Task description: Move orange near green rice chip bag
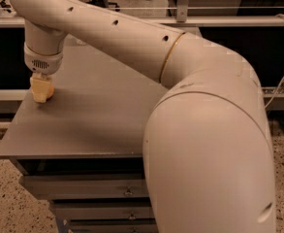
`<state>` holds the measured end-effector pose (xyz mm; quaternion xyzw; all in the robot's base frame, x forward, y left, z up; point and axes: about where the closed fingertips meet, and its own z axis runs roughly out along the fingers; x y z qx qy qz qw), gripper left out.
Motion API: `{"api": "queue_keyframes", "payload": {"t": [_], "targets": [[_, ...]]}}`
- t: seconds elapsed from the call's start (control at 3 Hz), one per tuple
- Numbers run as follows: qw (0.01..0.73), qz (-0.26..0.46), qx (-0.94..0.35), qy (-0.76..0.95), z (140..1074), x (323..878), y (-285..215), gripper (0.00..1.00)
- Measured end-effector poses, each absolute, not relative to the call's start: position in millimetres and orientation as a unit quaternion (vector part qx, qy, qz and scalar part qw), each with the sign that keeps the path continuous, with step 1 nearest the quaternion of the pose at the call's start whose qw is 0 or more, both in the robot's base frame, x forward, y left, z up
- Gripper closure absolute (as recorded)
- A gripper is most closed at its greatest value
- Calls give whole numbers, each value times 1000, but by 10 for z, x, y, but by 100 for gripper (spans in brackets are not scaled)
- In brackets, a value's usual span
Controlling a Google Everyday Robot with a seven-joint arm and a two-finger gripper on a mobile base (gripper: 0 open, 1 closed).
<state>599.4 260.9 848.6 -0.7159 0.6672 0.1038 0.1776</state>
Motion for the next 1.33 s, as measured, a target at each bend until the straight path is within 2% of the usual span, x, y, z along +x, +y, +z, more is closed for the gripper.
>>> {"api": "queue_keyframes", "payload": {"t": [0.33, 0.67, 1.33], "targets": [[175, 105, -704, 680, 8468, 6016, 2480, 77], [168, 93, -682, 705, 8486, 6088, 2067, 98], [148, 37, -614, 774, 8686, 6326, 678, 100]]}}
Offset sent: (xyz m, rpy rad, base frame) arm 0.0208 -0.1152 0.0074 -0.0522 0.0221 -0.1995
